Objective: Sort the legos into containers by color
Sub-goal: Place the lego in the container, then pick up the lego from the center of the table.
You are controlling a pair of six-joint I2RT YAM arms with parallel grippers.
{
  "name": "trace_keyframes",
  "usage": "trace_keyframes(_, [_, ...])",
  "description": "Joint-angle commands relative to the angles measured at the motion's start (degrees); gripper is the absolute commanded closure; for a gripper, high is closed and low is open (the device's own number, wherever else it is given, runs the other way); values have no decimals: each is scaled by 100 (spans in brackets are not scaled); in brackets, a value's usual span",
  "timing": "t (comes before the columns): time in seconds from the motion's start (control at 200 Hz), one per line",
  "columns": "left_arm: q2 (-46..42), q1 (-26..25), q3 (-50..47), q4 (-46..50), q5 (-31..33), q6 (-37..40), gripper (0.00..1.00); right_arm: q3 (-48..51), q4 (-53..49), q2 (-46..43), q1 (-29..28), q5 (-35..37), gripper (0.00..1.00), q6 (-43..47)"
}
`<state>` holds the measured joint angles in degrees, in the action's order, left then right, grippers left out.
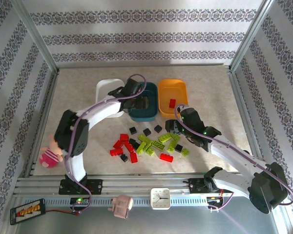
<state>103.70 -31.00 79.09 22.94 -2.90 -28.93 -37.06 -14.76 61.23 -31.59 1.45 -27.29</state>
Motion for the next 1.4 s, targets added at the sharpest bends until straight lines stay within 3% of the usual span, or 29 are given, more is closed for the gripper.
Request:
trace_keyframes(0.0, [-1050, -179, -905, -646, -261, -183, 24, -91, -183, -6, 66, -217, 31, -52])
trace_keyframes(0.11, [-2028, -295, -2108, -1172, -377, -430, 20, -49, -236, 70, -5, -603, 31, 34])
trace_keyframes(0.265, [-3246, -373, -3532, -1545, -420, -710, 0, 73, -401, -1, -424, -954, 31, 220])
trace_keyframes(0.395, [-4106, -398, -4259, -1378, -276, -787, 0, 178, -752, 35, -955, -870, 31, 199])
trace_keyframes(0.67, [-5492, -398, -5294, -1363, 152, -936, 0, 309, -1072, 355, -1240, 746, 34, -747])
trace_keyframes(0.889, [-5686, -398, -5482, -1303, 285, -972, 0, 254, -1208, 652, -460, 952, 41, -598])
trace_keyframes(1.394, [-5800, -393, -5532, -1136, 474, -960, 0, -697, -1544, 2332, -646, 1409, 40, -209])
